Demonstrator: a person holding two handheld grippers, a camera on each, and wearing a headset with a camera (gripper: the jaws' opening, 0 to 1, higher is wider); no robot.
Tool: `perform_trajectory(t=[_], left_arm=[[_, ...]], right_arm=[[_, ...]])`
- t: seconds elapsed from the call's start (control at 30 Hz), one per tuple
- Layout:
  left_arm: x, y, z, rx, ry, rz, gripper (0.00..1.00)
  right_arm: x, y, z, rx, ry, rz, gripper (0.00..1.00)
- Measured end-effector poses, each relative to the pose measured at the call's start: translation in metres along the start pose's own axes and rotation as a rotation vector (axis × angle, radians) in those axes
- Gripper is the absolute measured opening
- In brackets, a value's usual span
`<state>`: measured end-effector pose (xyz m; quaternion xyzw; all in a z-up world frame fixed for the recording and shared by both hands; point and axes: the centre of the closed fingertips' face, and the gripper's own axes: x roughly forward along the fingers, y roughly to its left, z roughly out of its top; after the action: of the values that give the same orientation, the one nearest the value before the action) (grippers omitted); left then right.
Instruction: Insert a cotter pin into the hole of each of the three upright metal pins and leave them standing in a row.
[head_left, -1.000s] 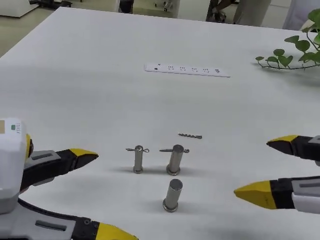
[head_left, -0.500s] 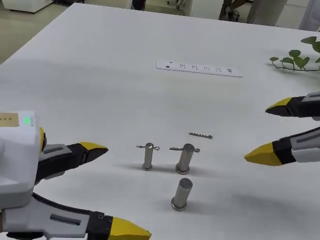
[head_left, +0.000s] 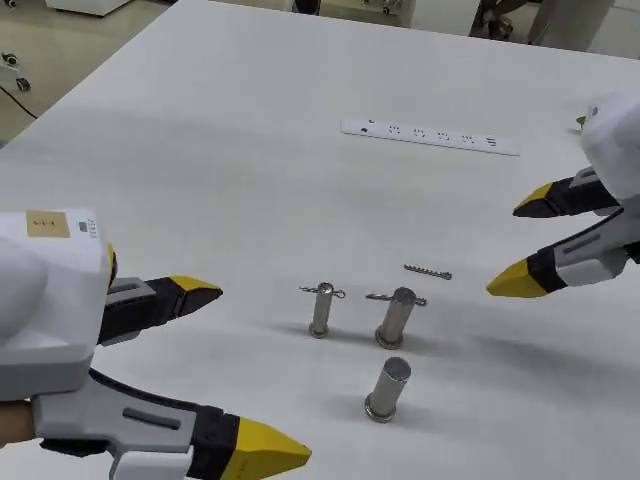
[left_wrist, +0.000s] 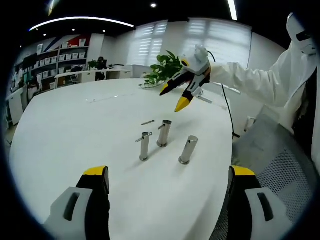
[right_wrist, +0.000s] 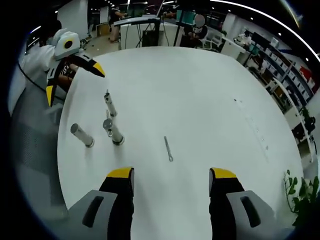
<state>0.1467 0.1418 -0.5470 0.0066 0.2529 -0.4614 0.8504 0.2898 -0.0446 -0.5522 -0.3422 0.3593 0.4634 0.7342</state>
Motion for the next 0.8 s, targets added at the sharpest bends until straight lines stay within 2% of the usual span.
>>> perform_trajectory(t=[0.23,0.4,0.67,0.8], left_arm=[[-0.002,0.003,0.002,-0.016,-0.012,0.013,0.96],[-0.003,0.007,0.001,-0.024,-0.009,0.028,0.96],[-0.003,0.006,-0.002,-0.035,-0.006,0.033,0.95],[-0.004,0.009,0.001,-0.038,-0.026,0.056,0.96]], right_arm=[[0.021,0.003,-0.004,-0.048,0.048,0.065,0.39],[0.032,0.005,-0.009,-0.072,0.091,0.097,0.36],[0.044,0.003,-0.013,-0.098,0.137,0.122,0.33],[0.048,0.001,-0.012,-0.109,0.161,0.135,0.3]])
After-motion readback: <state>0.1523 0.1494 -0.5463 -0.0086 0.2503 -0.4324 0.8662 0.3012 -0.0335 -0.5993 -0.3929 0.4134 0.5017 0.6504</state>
